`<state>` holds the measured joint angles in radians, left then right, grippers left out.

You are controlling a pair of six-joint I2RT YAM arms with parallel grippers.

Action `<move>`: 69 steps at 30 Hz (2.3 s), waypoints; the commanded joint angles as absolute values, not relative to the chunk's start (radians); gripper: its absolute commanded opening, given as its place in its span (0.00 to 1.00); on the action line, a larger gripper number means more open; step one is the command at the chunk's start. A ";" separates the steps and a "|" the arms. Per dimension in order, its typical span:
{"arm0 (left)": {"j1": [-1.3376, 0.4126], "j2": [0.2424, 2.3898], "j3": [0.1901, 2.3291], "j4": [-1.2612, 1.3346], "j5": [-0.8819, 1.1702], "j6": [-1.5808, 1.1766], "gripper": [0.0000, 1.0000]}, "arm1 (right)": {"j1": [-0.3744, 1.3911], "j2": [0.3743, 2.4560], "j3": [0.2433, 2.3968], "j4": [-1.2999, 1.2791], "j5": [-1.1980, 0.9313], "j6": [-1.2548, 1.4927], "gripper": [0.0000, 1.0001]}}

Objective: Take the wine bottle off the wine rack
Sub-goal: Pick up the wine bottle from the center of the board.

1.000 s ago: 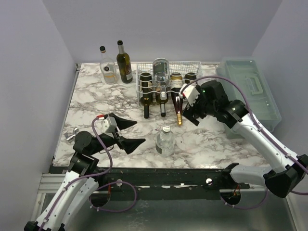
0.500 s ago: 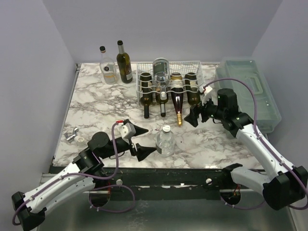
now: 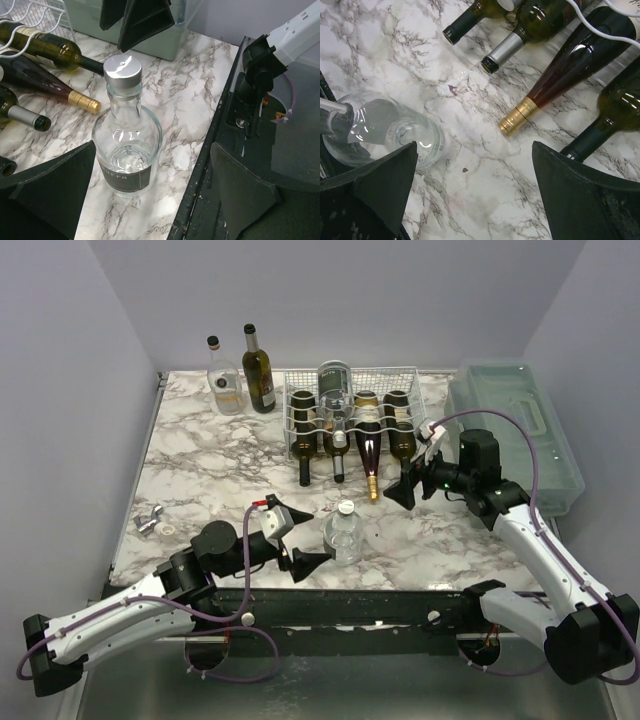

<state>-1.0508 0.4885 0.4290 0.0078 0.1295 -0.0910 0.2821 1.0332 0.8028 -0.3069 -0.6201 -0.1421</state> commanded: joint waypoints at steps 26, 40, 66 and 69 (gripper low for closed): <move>-1.112 0.624 0.457 0.182 0.038 0.052 0.99 | 0.279 1.012 0.764 -0.287 -0.574 -0.264 0.99; -1.117 0.917 0.430 0.543 -0.076 0.077 0.96 | 0.279 1.021 0.765 -0.289 -0.562 -0.271 0.99; -1.117 1.080 0.411 0.678 -0.095 0.048 0.63 | 0.279 1.024 0.764 -0.290 -0.534 -0.281 0.99; -1.117 1.089 0.415 0.681 -0.095 0.052 0.49 | 0.279 1.025 0.764 -0.290 -0.535 -0.282 1.00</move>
<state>-1.1084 1.0763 0.4221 0.6430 -0.0772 0.0463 0.2821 1.0195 0.7784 -0.3058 -0.5545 -0.2642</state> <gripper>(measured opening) 0.606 0.993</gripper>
